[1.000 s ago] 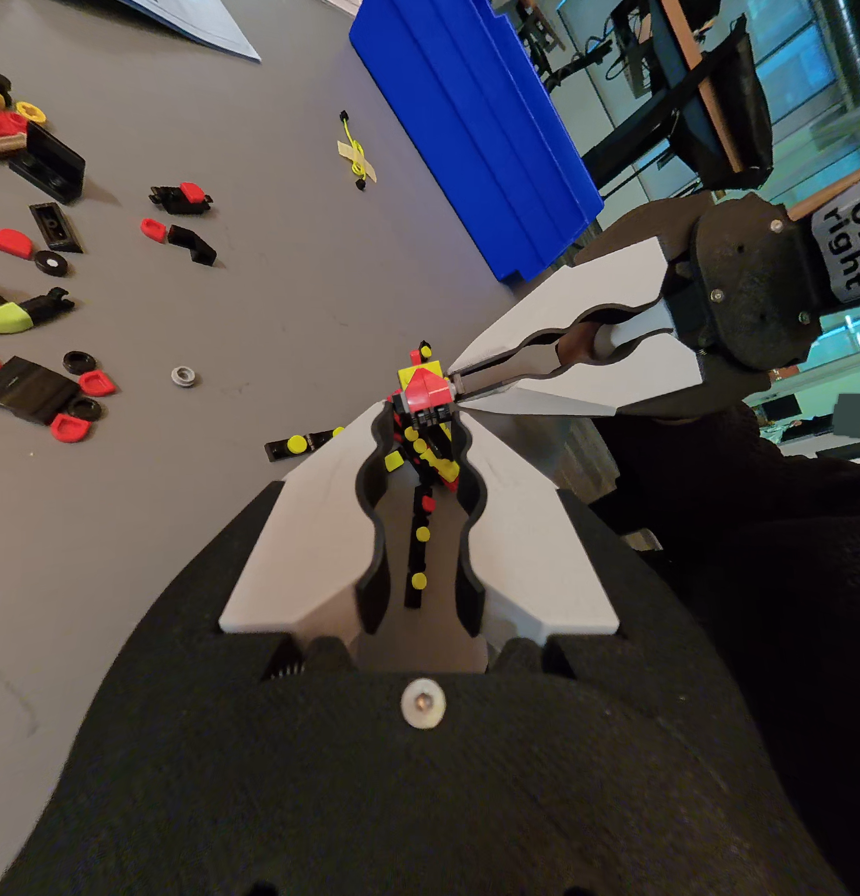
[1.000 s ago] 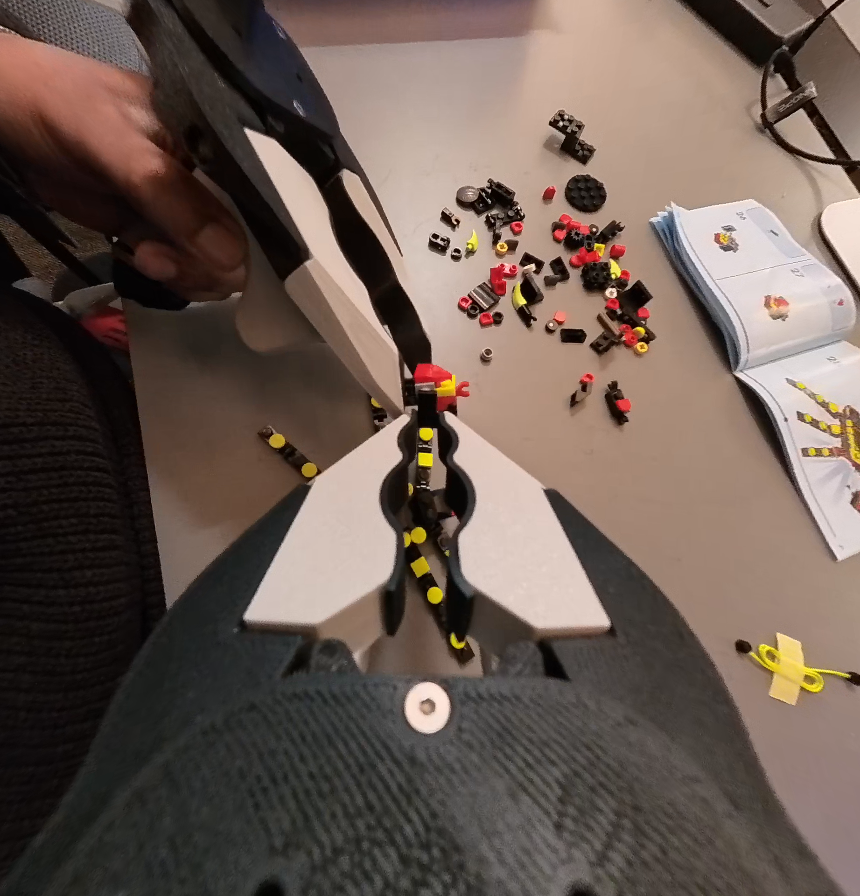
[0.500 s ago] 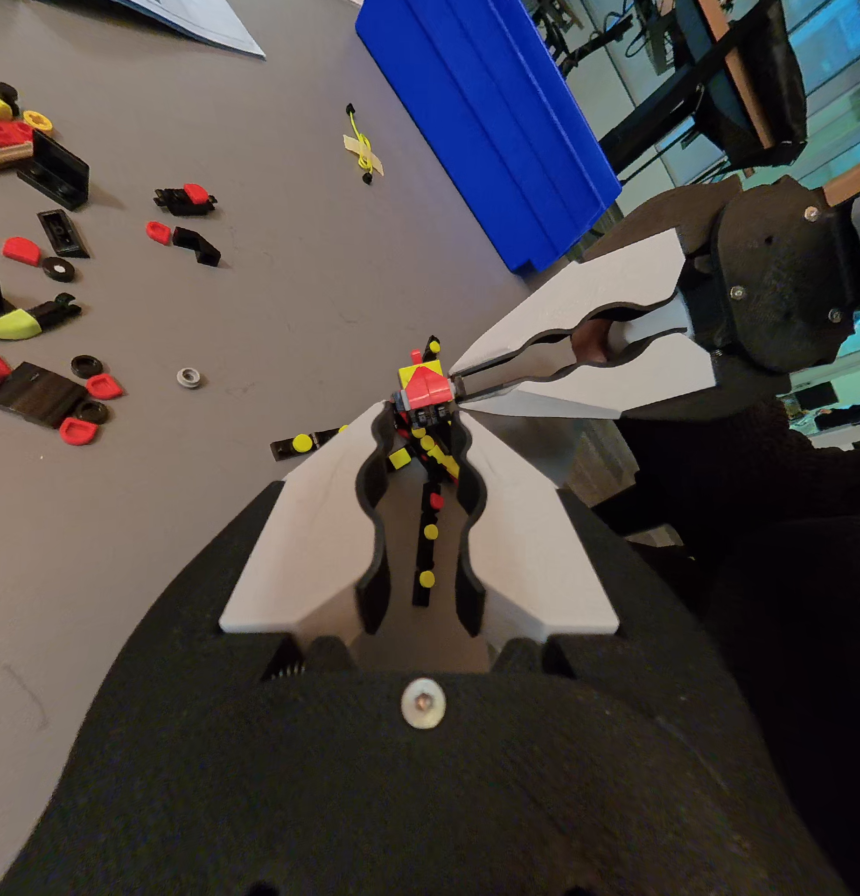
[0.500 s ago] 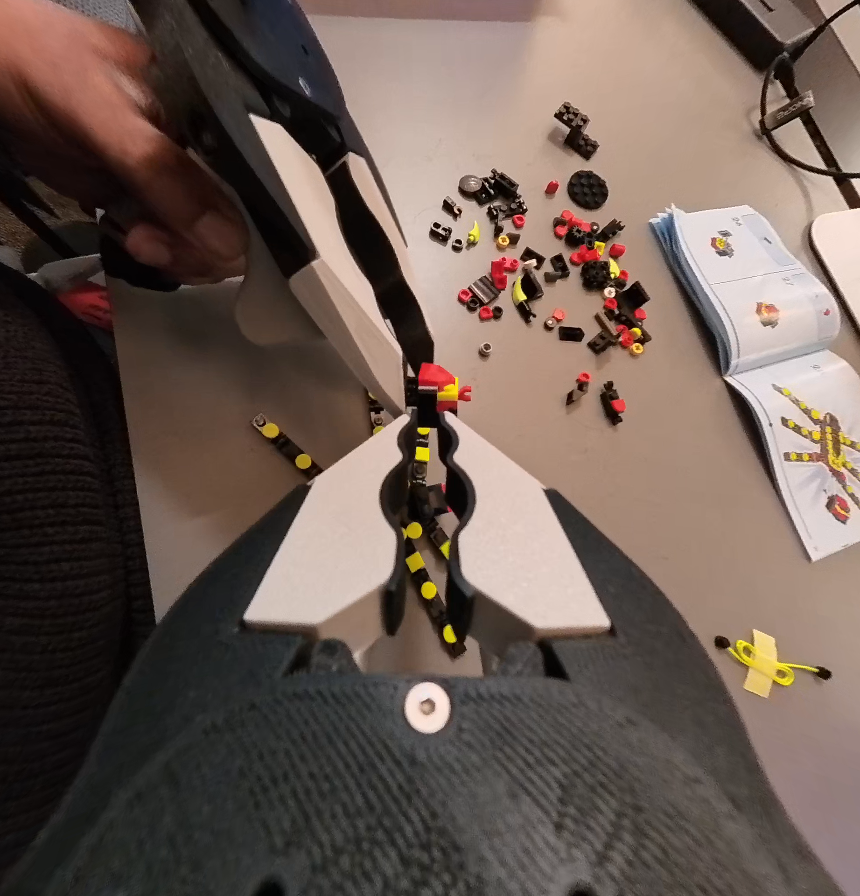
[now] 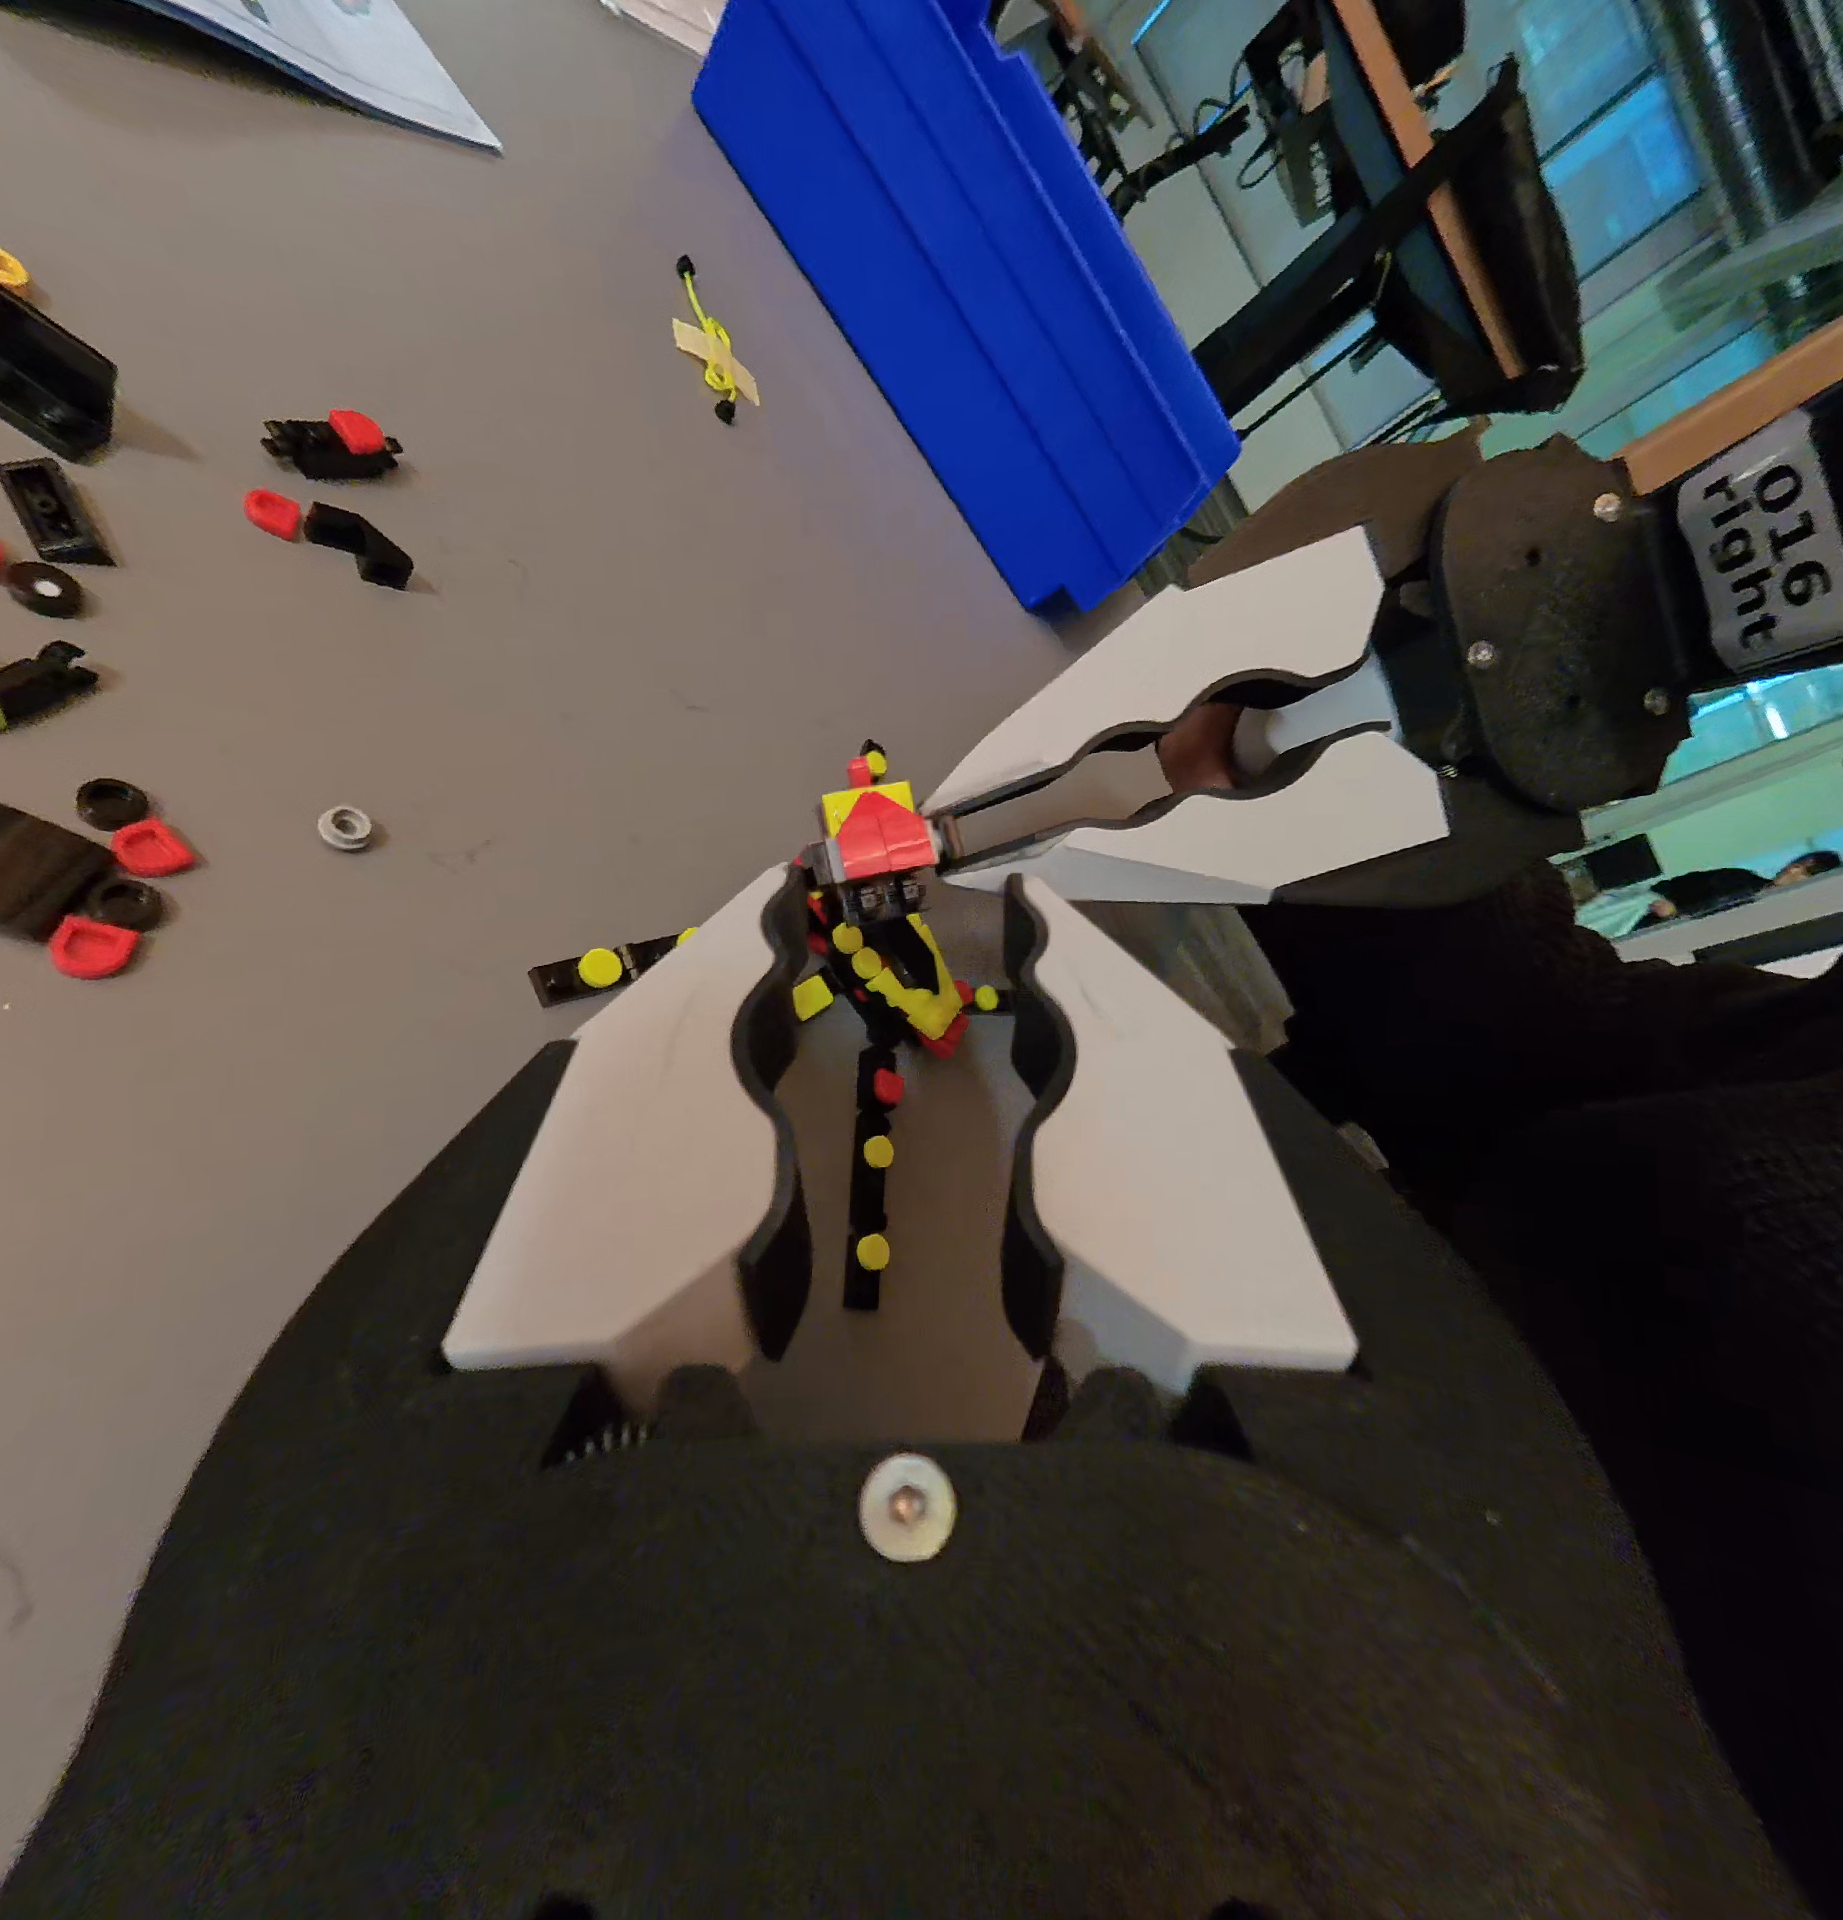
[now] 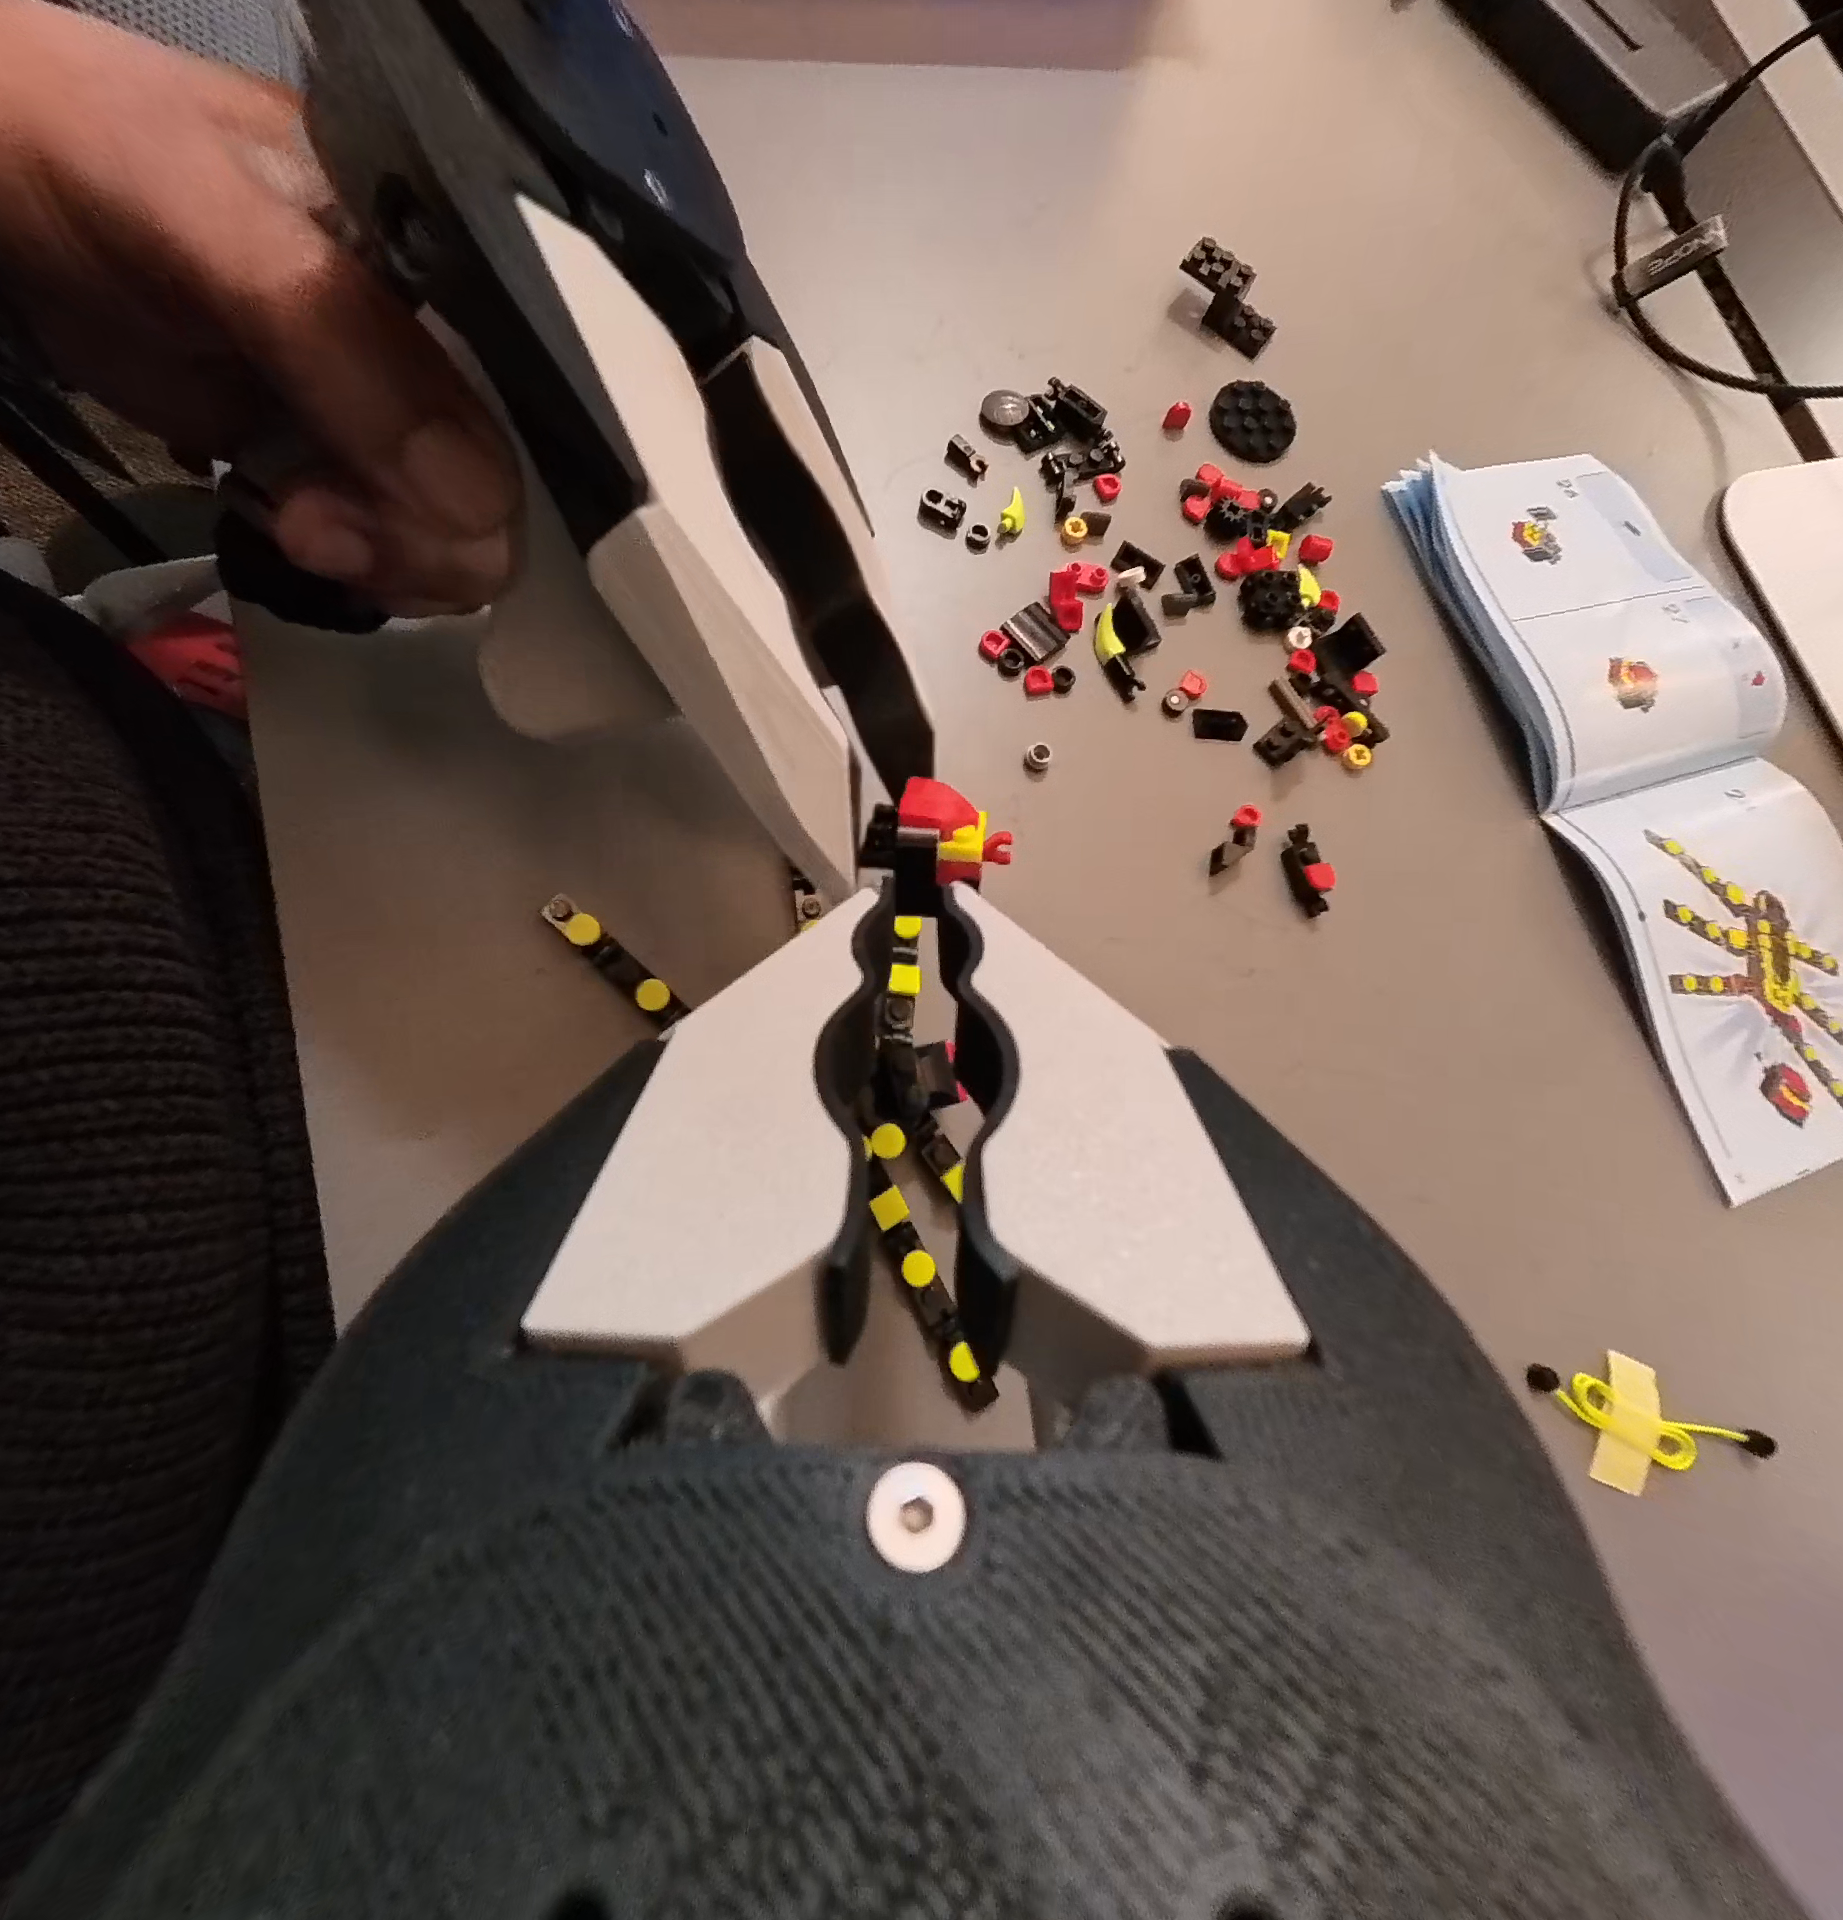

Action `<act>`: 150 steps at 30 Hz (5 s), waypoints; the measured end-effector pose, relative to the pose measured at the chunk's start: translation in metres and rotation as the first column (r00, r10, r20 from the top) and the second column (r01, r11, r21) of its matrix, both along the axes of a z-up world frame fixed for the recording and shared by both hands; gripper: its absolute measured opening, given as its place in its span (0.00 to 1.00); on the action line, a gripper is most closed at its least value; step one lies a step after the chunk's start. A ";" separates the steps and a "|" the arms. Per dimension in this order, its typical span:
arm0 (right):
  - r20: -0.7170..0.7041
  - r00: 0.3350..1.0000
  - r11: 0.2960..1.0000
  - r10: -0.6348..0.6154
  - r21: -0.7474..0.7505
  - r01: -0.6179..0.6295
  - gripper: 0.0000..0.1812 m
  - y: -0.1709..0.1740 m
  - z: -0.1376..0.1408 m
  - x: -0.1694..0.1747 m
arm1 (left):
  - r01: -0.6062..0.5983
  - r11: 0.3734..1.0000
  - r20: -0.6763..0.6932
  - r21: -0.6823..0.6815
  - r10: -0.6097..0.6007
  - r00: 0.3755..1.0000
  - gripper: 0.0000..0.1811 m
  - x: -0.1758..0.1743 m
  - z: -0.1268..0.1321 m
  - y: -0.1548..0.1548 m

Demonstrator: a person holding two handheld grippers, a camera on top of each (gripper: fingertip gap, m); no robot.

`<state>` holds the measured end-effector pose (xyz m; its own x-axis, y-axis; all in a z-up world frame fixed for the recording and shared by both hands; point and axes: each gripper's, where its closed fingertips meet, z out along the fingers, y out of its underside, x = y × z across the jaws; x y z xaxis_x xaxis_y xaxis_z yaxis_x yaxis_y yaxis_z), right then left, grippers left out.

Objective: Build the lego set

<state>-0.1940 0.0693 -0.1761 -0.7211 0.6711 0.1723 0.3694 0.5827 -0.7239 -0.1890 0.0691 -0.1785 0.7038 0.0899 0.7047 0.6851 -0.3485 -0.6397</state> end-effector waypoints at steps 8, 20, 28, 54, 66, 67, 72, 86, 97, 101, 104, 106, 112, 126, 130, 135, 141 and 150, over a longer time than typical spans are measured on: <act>-0.007 1.000 1.000 0.004 -0.002 -0.004 0.03 -0.001 0.001 0.000 | -0.004 1.000 0.048 0.025 0.002 0.999 0.19 -0.001 0.003 -0.001; -0.030 0.999 1.000 0.015 0.011 -0.014 0.03 -0.003 0.003 0.000 | -0.033 0.999 0.111 0.037 0.029 0.993 0.16 -0.007 0.004 -0.001; -0.030 1.000 1.000 0.006 0.020 -0.005 0.03 -0.002 0.002 -0.001 | -0.046 0.999 0.122 0.020 0.043 0.992 0.15 -0.008 0.002 0.000; -0.114 0.992 0.991 -0.063 -0.128 0.048 0.21 -0.001 0.029 -0.011 | -0.085 0.974 0.122 0.208 0.060 0.991 0.14 -0.017 0.034 -0.006; 0.056 0.998 0.615 0.006 -0.787 0.041 0.23 -0.002 0.081 0.001 | 0.028 0.883 -0.003 0.468 -0.030 1.000 0.14 0.003 0.086 -0.014; 0.061 0.998 0.587 0.035 -0.809 0.029 0.23 -0.005 0.083 0.003 | 0.044 0.876 -0.018 0.480 -0.040 0.999 0.14 0.006 0.089 -0.015; 0.088 0.978 0.450 0.189 -0.893 -0.007 0.22 -0.014 0.091 0.016 | 0.107 0.849 -0.043 0.517 -0.099 0.994 0.14 0.018 0.096 -0.017; 0.054 0.970 0.486 0.237 -0.871 -0.071 0.14 -0.022 0.092 0.026 | 0.162 0.834 -0.054 0.528 -0.158 0.986 0.13 0.027 0.098 -0.018; 0.016 0.985 0.571 0.170 -0.816 -0.086 0.13 -0.017 0.088 0.021 | 0.131 0.863 -0.023 0.488 -0.137 0.990 0.13 0.021 0.093 -0.014; -0.002 0.989 0.570 0.149 -0.817 -0.087 0.13 -0.011 0.092 0.019 | 0.138 0.894 -0.088 0.427 -0.110 0.990 0.19 0.019 0.084 -0.012; -0.007 0.991 0.593 0.135 -0.801 -0.087 0.13 -0.006 0.090 0.019 | 0.151 0.900 -0.145 0.409 -0.099 0.985 0.21 0.018 0.082 -0.013; -0.022 0.991 0.633 0.132 -0.767 -0.102 0.13 -0.006 0.086 0.019 | 0.152 0.905 -0.170 0.397 -0.090 0.981 0.22 0.017 0.081 -0.013; -0.094 0.985 0.785 0.148 -0.595 -0.175 0.14 -0.009 0.070 0.025 | 0.237 0.905 -0.265 0.354 -0.145 0.953 0.22 0.028 0.077 -0.015; -0.138 0.967 0.816 0.214 -0.519 -0.255 0.14 -0.017 0.064 0.036 | 0.280 0.908 -0.321 0.311 -0.176 0.930 0.14 0.036 0.071 -0.015; -0.144 0.963 0.792 0.227 -0.549 -0.268 0.14 -0.019 0.068 0.038 | 0.302 0.895 -0.348 0.328 -0.182 0.920 0.13 0.038 0.074 -0.017; -0.125 0.958 0.745 0.259 -0.605 -0.280 0.15 -0.021 0.072 0.042 | 0.345 0.874 -0.395 0.343 -0.199 0.897 0.14 0.045 0.077 -0.020; -0.144 0.949 0.730 0.280 -0.610 -0.308 0.14 -0.025 0.077 0.047 | 0.367 0.858 -0.407 0.360 -0.209 0.889 0.14 0.048 0.080 -0.022; -0.148 0.950 0.739 0.275 -0.600 -0.307 0.13 -0.026 0.078 0.048 | 0.369 0.856 -0.404 0.363 -0.212 0.890 0.14 0.048 0.081 -0.022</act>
<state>-0.1464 0.0433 -0.0984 -0.9006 0.4038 -0.1611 0.2126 0.0860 -0.9733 -0.1412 0.0466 -0.0975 0.8485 -0.4051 0.3404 0.3095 -0.1418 -0.9403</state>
